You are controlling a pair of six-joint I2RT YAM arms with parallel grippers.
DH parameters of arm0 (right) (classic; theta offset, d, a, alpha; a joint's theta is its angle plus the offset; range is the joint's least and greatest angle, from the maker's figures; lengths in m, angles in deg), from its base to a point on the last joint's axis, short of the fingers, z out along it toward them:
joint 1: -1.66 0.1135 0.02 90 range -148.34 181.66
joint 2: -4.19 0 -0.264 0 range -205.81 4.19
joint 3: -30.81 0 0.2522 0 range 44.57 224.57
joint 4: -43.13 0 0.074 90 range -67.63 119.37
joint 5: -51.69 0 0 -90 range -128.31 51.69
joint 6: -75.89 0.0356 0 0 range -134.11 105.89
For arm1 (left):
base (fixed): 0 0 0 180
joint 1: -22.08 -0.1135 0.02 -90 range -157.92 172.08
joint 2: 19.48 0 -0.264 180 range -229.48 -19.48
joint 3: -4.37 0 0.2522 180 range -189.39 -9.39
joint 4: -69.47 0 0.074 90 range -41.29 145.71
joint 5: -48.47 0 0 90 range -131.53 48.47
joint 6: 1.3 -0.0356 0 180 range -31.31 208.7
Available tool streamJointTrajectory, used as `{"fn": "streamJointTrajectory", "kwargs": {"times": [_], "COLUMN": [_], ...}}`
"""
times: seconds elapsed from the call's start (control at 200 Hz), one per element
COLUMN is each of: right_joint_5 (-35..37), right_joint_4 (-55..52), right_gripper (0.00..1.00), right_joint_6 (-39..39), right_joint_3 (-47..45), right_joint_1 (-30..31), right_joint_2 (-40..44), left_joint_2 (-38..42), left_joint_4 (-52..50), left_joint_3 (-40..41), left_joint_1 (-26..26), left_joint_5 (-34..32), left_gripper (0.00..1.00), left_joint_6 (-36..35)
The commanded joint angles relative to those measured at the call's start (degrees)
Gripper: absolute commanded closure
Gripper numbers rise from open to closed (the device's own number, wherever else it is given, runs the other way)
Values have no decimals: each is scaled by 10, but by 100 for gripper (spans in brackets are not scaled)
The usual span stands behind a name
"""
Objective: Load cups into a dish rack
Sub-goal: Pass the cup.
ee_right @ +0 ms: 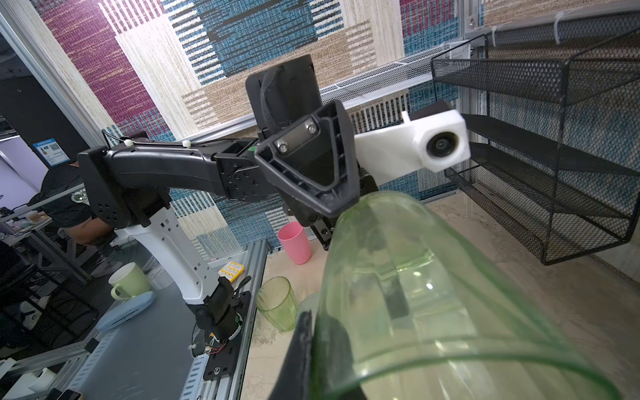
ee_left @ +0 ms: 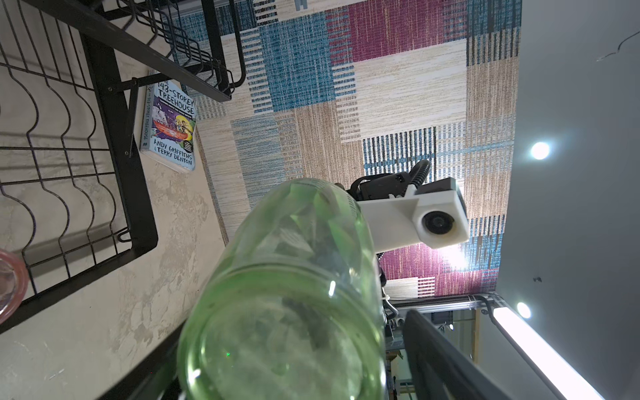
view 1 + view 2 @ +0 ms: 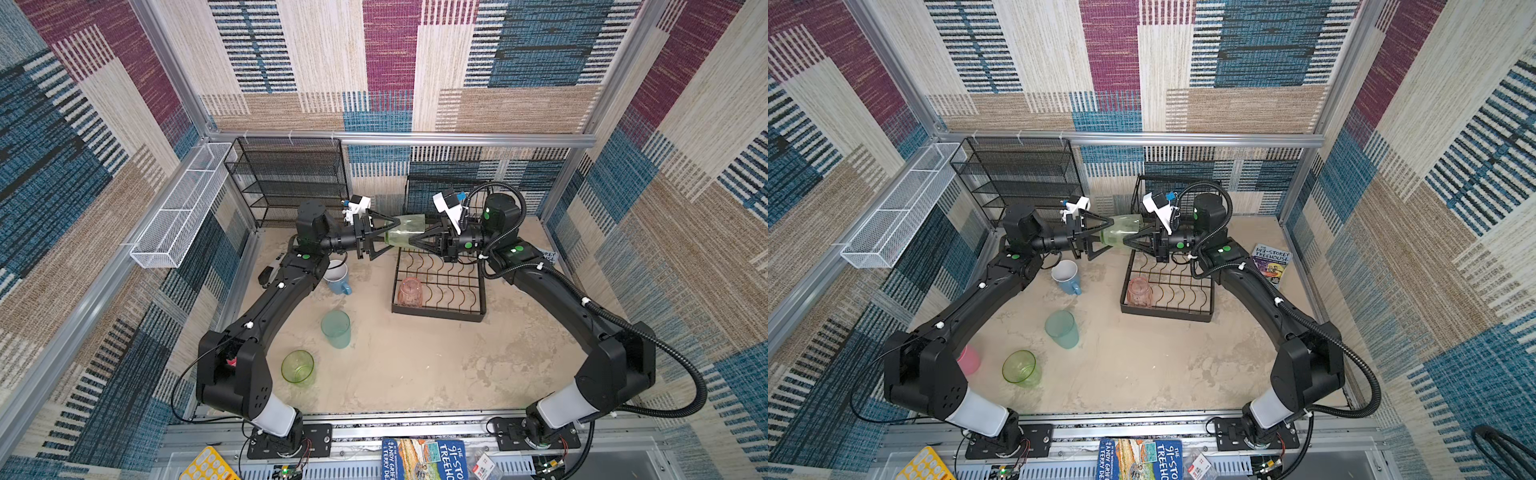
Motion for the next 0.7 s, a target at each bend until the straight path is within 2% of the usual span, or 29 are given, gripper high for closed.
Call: {"fn": "streamJointTrajectory", "kwargs": {"times": [0.0,0.18,0.511,0.696], "right_joint_5": [5,14,16,20], "right_joint_4": [-25,-38,-51,-53], "right_gripper": [100,100,100,100], "right_joint_6": [-13,-33,-56,-59], "right_joint_3": [9,11,1,1], "right_joint_1": [2,8,12,19], "right_joint_2": [-3,9,15,10], "left_joint_2": [-2,-19,-41,-44], "left_joint_4": [-34,-25,99,118], "left_joint_3": [-15,-16,-13,-16], "left_joint_1": [1,0,0,-1], "left_joint_5": [15,9,12,13], "left_gripper": [11,10,10,9], "left_joint_6": [-52,-38,89,115]}}
